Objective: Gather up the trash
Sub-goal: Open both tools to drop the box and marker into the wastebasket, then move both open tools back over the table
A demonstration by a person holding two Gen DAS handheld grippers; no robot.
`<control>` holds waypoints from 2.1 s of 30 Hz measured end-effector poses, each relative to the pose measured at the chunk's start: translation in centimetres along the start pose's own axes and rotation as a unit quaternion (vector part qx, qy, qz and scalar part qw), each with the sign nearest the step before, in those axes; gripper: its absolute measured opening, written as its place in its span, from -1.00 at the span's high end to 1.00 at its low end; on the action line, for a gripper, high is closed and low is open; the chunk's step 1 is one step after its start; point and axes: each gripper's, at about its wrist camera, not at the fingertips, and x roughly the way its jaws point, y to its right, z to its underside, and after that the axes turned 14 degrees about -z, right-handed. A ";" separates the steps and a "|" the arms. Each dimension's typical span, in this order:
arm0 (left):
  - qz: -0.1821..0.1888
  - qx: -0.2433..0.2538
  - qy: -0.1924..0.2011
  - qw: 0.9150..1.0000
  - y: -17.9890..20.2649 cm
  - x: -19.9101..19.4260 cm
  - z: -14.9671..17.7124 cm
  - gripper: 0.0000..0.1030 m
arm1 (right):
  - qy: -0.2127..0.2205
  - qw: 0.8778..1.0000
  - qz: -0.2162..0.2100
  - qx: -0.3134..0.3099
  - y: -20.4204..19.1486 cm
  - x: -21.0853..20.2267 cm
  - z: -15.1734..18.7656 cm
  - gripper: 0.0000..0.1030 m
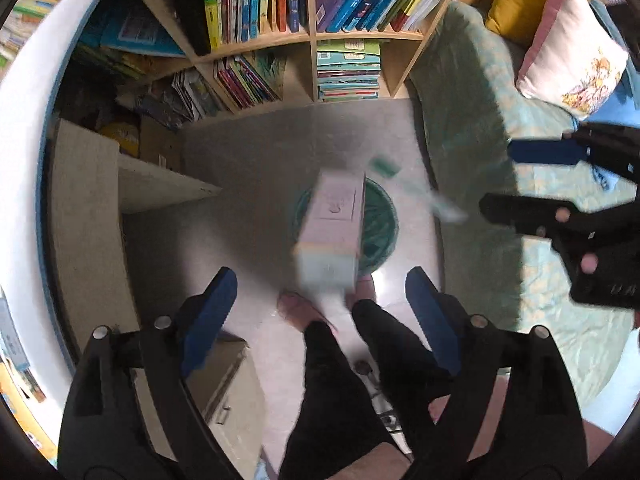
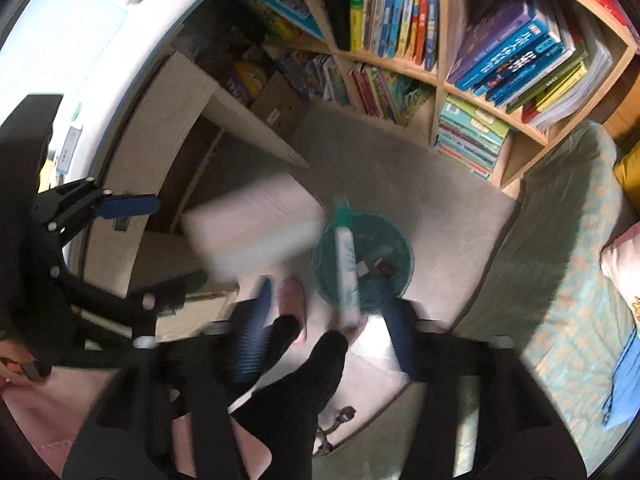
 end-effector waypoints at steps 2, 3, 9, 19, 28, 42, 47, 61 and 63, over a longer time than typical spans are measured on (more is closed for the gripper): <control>0.007 -0.004 -0.006 1.000 -0.4 0.1 0.0 -0.63 | 0.003 1.000 0.001 0.006 0.2 -0.2 -0.3 -0.15; 0.009 -0.006 -0.007 1.000 -0.6 0.2 0.0 -0.63 | 0.004 1.000 0.000 0.006 0.2 -0.2 -0.4 -0.15; -0.001 -0.012 -0.001 1.000 -2.1 -0.2 0.3 -0.65 | 0.009 1.000 0.005 -0.005 -0.5 -0.5 -1.5 -0.19; -0.015 -0.060 0.026 0.998 -7.7 -2.5 1.2 -0.75 | 0.013 0.998 -0.006 -0.060 -4.6 -0.3 -4.6 -0.28; -0.037 -0.134 0.042 0.989 -15.4 -4.5 5.4 -0.84 | 0.012 0.987 -0.032 -0.156 -12.5 1.1 -8.1 -0.50; -0.086 -0.292 0.017 0.952 -29.0 -4.1 16.2 -0.86 | -0.040 0.953 -0.075 -0.290 -26.9 6.9 -11.3 -0.69; -0.103 -0.345 0.003 0.933 -33.8 -3.4 20.9 -0.86 | -0.062 0.944 -0.089 -0.310 -31.4 9.4 -12.1 -0.69; -0.135 -0.394 -0.020 0.909 -43.6 -0.1 29.1 -0.86 | -0.093 0.938 -0.071 -0.326 -38.9 14.9 -13.8 -0.69; -0.135 -0.390 -0.024 0.910 -44.4 0.7 29.5 -0.86 | -0.095 0.941 -0.066 -0.318 -39.5 15.6 -14.1 -0.69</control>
